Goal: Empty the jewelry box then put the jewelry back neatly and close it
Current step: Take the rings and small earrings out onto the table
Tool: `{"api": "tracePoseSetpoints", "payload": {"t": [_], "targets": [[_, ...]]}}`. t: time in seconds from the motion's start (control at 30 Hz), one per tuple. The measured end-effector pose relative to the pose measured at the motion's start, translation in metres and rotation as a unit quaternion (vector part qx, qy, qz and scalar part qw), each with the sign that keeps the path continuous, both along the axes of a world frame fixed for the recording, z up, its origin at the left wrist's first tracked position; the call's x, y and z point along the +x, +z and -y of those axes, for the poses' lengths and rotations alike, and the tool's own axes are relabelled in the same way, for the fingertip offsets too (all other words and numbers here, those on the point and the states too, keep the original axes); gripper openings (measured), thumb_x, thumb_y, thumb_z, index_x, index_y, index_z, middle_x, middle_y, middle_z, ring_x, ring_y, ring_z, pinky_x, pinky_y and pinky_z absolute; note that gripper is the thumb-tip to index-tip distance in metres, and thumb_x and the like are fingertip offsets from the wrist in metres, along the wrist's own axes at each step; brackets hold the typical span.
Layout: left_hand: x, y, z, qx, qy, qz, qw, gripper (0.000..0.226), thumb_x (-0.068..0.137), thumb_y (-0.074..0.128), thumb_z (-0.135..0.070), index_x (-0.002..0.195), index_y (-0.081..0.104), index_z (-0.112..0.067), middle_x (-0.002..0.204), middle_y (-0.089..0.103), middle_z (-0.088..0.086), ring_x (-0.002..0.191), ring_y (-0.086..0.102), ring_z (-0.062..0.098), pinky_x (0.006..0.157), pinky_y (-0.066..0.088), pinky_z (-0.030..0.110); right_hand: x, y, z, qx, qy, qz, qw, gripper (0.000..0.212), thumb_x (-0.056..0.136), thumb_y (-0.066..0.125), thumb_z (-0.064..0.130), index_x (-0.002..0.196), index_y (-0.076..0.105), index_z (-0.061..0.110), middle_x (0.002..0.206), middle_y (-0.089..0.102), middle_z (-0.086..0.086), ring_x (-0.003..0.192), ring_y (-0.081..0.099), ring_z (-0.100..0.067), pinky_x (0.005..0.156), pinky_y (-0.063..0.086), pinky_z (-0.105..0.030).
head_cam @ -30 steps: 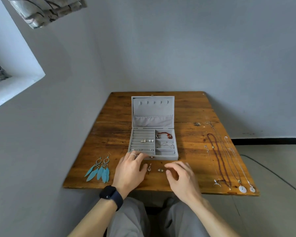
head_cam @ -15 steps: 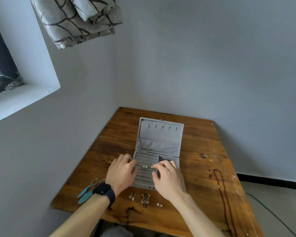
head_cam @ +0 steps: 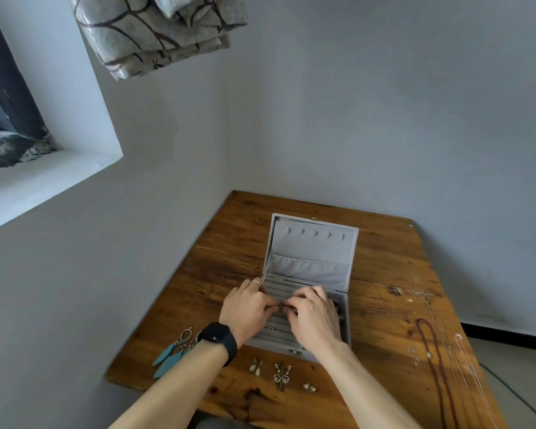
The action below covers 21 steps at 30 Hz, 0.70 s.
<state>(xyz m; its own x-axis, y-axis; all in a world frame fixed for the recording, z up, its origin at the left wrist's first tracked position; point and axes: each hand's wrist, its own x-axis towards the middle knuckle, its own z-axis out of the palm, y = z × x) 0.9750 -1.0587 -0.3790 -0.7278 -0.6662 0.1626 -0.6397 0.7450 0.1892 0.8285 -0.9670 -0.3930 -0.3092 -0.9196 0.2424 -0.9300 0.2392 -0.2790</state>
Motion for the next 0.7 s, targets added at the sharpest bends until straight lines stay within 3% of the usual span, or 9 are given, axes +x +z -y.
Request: {"api": "tracePoseSetpoints", "payload": {"t": [0.1, 0.2, 0.33, 0.4, 0.47, 0.7], "targets": [[0.0, 0.0, -0.001, 0.035, 0.008, -0.032, 0.999, 0.025, 0.096, 0.057, -0.046, 0.117, 0.069, -0.043, 0.118, 0.055, -0.006, 0.114, 0.049, 0.016, 0.087, 0.047, 0.032, 0.0, 0.003, 0.0, 0.001, -0.005, 0.041, 0.999, 0.024, 0.092, 0.064, 0.039, 0.111, 0.073, 0.03, 0.119, 0.063, 0.012, 0.115, 0.047, -0.016, 0.093, 0.045, -0.034], [0.001, 0.003, -0.004, 0.074, 0.02, -0.075, 0.994, 0.018, 0.091, 0.065, -0.045, 0.107, 0.073, -0.04, 0.113, 0.059, -0.01, 0.11, 0.052, 0.012, 0.083, 0.05, 0.031, 0.001, 0.013, -0.01, -0.035, -0.03, 0.139, 0.989, 0.012, 0.089, 0.069, 0.038, 0.098, 0.074, 0.034, 0.107, 0.066, 0.016, 0.105, 0.05, -0.012, 0.086, 0.045, -0.03], [0.015, 0.003, -0.021, 0.148, 0.058, -0.162, 0.974, 0.015, 0.089, 0.067, -0.047, 0.098, 0.074, -0.038, 0.107, 0.057, -0.019, 0.104, 0.053, 0.002, 0.083, 0.053, 0.029, 0.004, 0.023, -0.053, -0.115, -0.063, 0.317, 0.939, 0.005, 0.085, 0.076, 0.031, 0.089, 0.075, 0.034, 0.09, 0.071, 0.022, 0.092, 0.062, 0.001, 0.08, 0.049, -0.019], [0.024, 0.001, -0.037, 0.171, 0.051, -0.202, 0.963, 0.016, 0.09, 0.066, -0.048, 0.101, 0.073, -0.038, 0.105, 0.056, -0.022, 0.1, 0.053, -0.003, 0.082, 0.051, 0.019, 0.006, 0.024, -0.085, -0.145, -0.08, 0.379, 0.91, 0.009, 0.083, 0.078, 0.026, 0.088, 0.076, 0.034, 0.087, 0.072, 0.023, 0.087, 0.065, 0.003, 0.076, 0.049, -0.014], [0.031, -0.002, -0.055, 0.186, 0.033, -0.226, 0.956, 0.016, 0.091, 0.066, -0.046, 0.102, 0.073, -0.038, 0.104, 0.057, -0.023, 0.1, 0.054, -0.006, 0.081, 0.047, 0.01, 0.01, 0.02, -0.114, -0.148, -0.098, 0.408, 0.896, 0.01, 0.083, 0.078, 0.025, 0.087, 0.076, 0.034, 0.086, 0.073, 0.022, 0.086, 0.065, 0.003, 0.075, 0.049, -0.014], [0.024, -0.006, -0.115, 0.161, -0.017, -0.216, 0.963, 0.016, 0.09, 0.067, -0.044, 0.102, 0.074, -0.036, 0.103, 0.06, -0.024, 0.101, 0.052, -0.003, 0.088, 0.049, 0.021, 0.023, -0.017, -0.172, -0.121, -0.152, 0.381, 0.904, 0.009, 0.085, 0.077, 0.026, 0.086, 0.075, 0.035, 0.085, 0.071, 0.027, 0.086, 0.065, 0.007, 0.077, 0.049, -0.012]]}}
